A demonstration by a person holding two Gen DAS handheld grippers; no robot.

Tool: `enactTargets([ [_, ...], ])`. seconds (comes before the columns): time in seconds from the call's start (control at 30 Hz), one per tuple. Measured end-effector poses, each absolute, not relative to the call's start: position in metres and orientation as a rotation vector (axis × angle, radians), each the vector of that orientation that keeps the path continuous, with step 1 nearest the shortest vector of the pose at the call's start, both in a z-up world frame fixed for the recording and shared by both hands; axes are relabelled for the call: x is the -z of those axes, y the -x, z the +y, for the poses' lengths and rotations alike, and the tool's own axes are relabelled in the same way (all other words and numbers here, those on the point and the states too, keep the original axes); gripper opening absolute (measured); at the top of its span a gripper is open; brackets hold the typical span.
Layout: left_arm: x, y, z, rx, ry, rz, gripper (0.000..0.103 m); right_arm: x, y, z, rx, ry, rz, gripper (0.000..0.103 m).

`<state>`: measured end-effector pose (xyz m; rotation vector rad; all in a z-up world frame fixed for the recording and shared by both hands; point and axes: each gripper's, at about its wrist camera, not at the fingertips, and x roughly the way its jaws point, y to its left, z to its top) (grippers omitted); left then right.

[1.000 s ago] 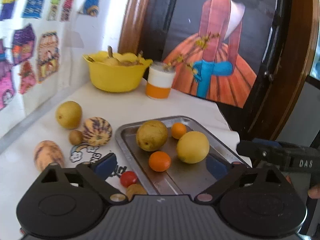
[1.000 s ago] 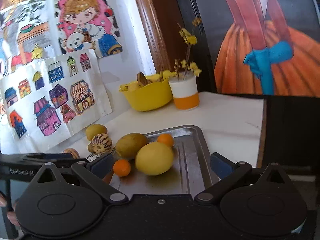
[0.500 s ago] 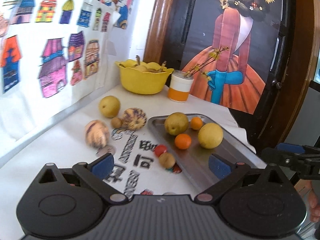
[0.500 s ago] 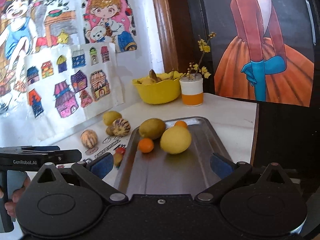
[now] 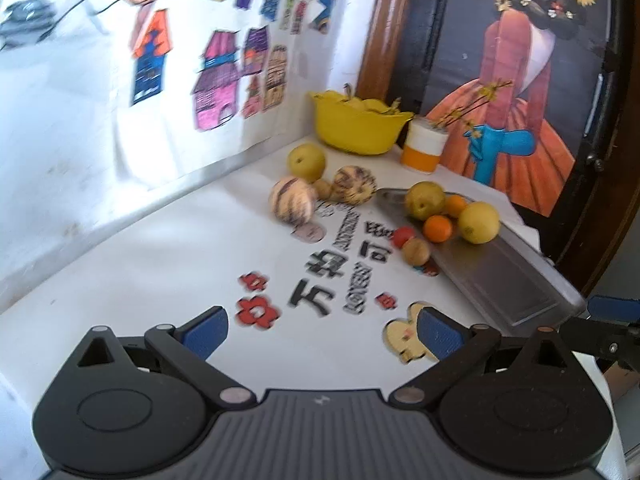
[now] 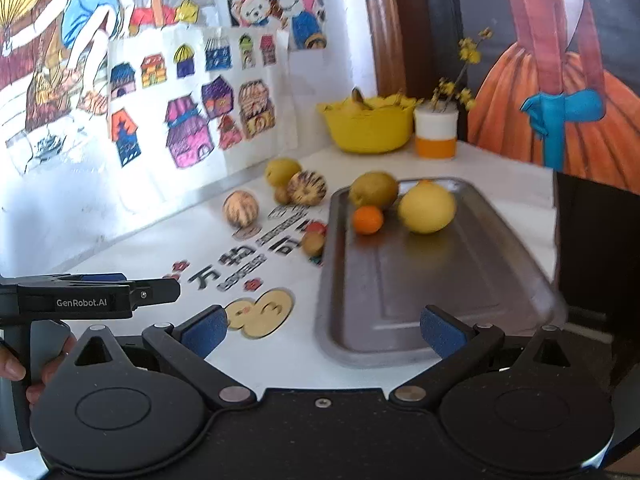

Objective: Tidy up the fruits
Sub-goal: 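Lift both open tools away from the tray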

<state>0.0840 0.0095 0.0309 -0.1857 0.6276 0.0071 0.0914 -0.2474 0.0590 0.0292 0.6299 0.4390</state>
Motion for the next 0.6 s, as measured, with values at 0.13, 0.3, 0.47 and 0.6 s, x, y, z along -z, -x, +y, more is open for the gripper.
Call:
enactTargets([
  [0.13, -0.025, -0.074, 0.02, -0.032, 0.177, 0.644, 0.102, -0.05, -0.09, -0.233, -0.452, -0.035, 0.679, 0.102],
  [0.3, -0.021, -0.065, 0.031, -0.037, 0.186, 0.643, 0.102, -0.042, -0.093, -0.217, -0.462, -0.017, 0.72, 0.102],
  [0.47, -0.022, -0.065, 0.035, -0.033, 0.165, 0.633, 0.102, -0.041, -0.097, -0.206, -0.468, 0.005, 0.723, 0.102],
  [0.6, -0.023, -0.07, 0.038, -0.028, 0.158, 0.634, 0.102, -0.042, -0.103, -0.2, -0.461, 0.033, 0.71, 0.102],
])
